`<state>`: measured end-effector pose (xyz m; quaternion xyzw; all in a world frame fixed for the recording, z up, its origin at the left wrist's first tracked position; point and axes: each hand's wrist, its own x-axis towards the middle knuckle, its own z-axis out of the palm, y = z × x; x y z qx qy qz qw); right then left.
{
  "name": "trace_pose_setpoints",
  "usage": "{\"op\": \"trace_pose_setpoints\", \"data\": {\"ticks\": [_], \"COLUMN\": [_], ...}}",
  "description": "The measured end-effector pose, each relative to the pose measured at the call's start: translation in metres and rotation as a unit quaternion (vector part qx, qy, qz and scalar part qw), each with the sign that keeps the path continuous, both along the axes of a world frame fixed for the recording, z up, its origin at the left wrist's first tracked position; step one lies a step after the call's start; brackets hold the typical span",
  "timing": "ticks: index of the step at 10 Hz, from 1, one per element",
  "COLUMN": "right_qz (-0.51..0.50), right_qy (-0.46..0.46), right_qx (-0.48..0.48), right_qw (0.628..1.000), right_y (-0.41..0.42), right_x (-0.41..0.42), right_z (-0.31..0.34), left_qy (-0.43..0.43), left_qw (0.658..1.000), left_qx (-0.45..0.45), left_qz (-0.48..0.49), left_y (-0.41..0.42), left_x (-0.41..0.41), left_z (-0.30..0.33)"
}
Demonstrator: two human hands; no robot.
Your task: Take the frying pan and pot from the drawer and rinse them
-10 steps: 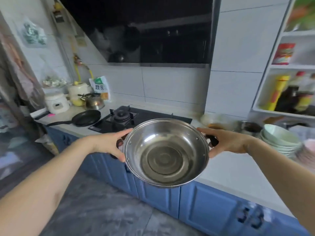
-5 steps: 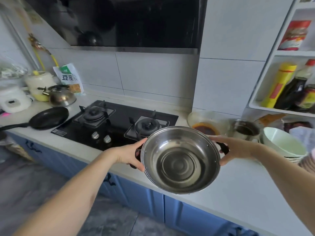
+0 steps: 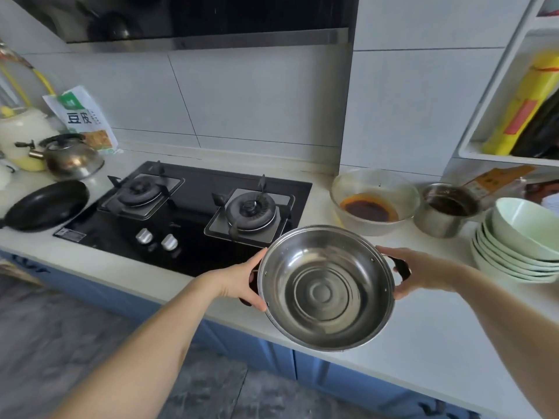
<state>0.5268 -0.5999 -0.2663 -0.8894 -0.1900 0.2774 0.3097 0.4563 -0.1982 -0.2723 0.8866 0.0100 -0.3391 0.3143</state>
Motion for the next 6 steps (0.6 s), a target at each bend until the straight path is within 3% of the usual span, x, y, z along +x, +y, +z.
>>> {"op": "trace_pose_setpoints", "data": {"ticks": [3,5,6], "right_qz": [0.008,-0.015,-0.077], "right_qy": [-0.012,-0.053,-0.094], "right_qx": [0.0,-0.054,-0.067], "right_qw": [1.0,0.997,0.99], "right_y": [-0.001,0.001,0.0], "right_x": [0.014,0.011,0.003], "right_z": [-0.004,0.0,-0.005], "left_qy": [-0.002,-0.047,-0.131], "left_qw": [1.0,0.997,0.982], "left_qx": [-0.014,0.039,0.057], "left_qz": [0.0,0.051,0.124], "left_y": [-0.004,-0.005,-0.005], "left_x": [0.017,0.006,-0.011], "left_z": [-0.009,-0.002,-0.002]}}
